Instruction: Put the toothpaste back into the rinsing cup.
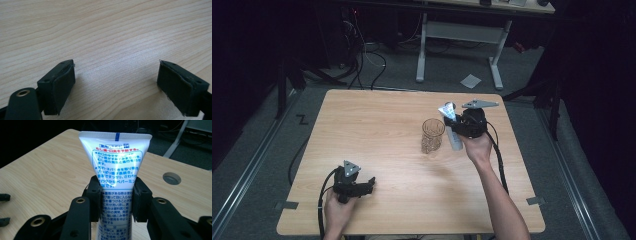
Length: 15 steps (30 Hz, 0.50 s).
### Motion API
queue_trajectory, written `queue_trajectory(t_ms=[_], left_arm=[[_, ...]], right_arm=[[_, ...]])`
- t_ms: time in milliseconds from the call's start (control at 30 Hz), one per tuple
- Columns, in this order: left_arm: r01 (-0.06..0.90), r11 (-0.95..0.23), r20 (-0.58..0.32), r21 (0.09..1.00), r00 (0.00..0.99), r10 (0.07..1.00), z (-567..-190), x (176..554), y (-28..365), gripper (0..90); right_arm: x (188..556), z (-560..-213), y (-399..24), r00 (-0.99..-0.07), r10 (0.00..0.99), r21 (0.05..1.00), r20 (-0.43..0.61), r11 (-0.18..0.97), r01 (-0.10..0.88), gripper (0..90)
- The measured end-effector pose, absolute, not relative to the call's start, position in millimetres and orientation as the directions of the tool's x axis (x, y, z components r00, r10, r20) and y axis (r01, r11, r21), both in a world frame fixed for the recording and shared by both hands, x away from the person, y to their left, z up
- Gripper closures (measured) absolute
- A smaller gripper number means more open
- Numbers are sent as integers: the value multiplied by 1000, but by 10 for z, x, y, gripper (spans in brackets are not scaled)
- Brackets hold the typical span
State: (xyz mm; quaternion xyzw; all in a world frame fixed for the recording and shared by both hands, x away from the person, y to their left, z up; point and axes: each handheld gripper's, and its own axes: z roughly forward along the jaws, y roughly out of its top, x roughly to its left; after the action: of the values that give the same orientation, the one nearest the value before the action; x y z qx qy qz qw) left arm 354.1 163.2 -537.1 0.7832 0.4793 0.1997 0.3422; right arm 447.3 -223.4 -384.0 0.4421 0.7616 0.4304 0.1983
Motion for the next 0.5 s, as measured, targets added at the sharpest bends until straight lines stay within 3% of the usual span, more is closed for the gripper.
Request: queue_trajectory(t_ms=[500], left_arm=[[614, -307, -15, 727, 461, 887, -5371, 3541, 1633, 152]], right_arm=[[4588, -3794, -2133, -547, 831, 844, 101, 220, 489, 655]])
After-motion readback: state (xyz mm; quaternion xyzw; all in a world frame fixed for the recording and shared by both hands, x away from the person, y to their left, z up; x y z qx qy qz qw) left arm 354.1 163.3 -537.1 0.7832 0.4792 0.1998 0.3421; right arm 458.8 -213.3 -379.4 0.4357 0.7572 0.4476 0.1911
